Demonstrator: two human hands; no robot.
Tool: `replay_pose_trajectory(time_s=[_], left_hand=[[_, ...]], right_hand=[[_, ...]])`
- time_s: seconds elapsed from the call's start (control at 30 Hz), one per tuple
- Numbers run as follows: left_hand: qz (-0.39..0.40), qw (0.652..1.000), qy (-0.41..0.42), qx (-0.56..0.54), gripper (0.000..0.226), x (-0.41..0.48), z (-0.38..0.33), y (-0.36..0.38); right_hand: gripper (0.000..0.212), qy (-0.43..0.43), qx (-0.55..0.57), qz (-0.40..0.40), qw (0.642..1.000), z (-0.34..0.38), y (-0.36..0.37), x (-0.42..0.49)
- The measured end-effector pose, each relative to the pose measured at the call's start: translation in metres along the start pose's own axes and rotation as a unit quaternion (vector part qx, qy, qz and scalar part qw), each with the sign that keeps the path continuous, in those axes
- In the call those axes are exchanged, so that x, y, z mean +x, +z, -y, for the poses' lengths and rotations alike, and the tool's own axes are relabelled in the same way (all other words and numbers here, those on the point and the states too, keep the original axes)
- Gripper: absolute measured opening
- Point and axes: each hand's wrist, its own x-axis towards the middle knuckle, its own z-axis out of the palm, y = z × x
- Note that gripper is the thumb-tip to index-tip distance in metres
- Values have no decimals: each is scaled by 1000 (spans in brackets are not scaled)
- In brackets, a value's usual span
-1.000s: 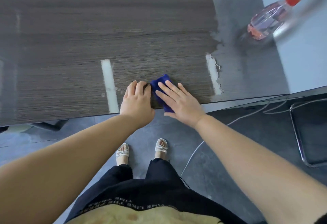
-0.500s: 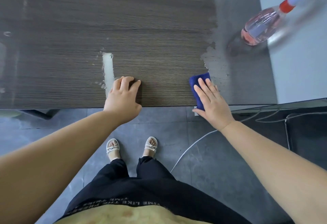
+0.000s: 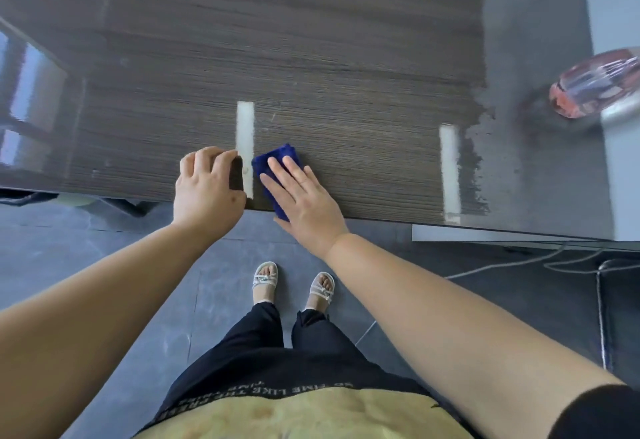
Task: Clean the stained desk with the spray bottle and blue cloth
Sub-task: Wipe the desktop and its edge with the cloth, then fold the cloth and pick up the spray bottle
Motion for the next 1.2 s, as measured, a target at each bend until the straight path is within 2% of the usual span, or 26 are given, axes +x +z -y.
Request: replay_pose_trajectory(time_s=[0.1,0.17,0.27,0.33,0.4,0.47,0.5,0.57,0.67,0.73,0.77,0.8,0.87,0.9,0.93,1.0,1.1,1.2], left_hand=[[-14,998,-33,-57,53,5,20,-12],[-15,994,-50,-92,50,9,33,-20],[-11,987,-59,-151,44,16,48,-36],[-3,967,-85,-240,38,20,46,-48],[44,921,-155,-355,33,26,38,-60],[147,844,-233,-460,41,32,29,-70],[201,811,-251,-489,48,34,23,-75],[277,781,-239,-506,52,39,11,-78],[289,791,-181,-507,26,43,-17,-77],[285,787,-163,-522,10,43,-36,-76],[288,785,-152,-527,9,44,-47,-75],[288,784,-142,-532,11,44,-58,-74],[280,789,-117,-535,17,46,-82,-73],[276,796,-98,-529,21,48,-95,-72],[273,806,-76,-520,24,49,-106,-72],[276,822,-35,-497,27,51,-133,-67],[280,836,-12,-471,28,57,-171,-52],[271,850,-27,-451,32,67,-215,-32]], right_hand=[[68,-21,39,41,998,31,3,34],[60,-23,128,85,988,48,-3,54],[54,93,369,135,915,59,-30,73],[50,188,458,122,861,56,-52,78],[44,256,534,109,798,50,-74,78],[37,293,599,97,739,44,-90,75],[36,295,611,91,729,41,-98,72],[39,276,606,90,741,35,-109,65],[50,259,551,82,789,26,-119,50],[64,272,535,51,798,18,-118,37],[73,293,538,33,789,12,-119,30],[81,321,557,16,766,6,-120,22],[85,378,630,-17,678,-11,-125,8],[80,398,668,-18,628,-23,-126,-1],[70,405,687,-10,603,-33,-128,-8],[47,419,665,5,618,-55,-132,-23],[19,469,619,-35,629,-89,-140,-41],[14,478,590,-58,648,-131,-151,-54]])
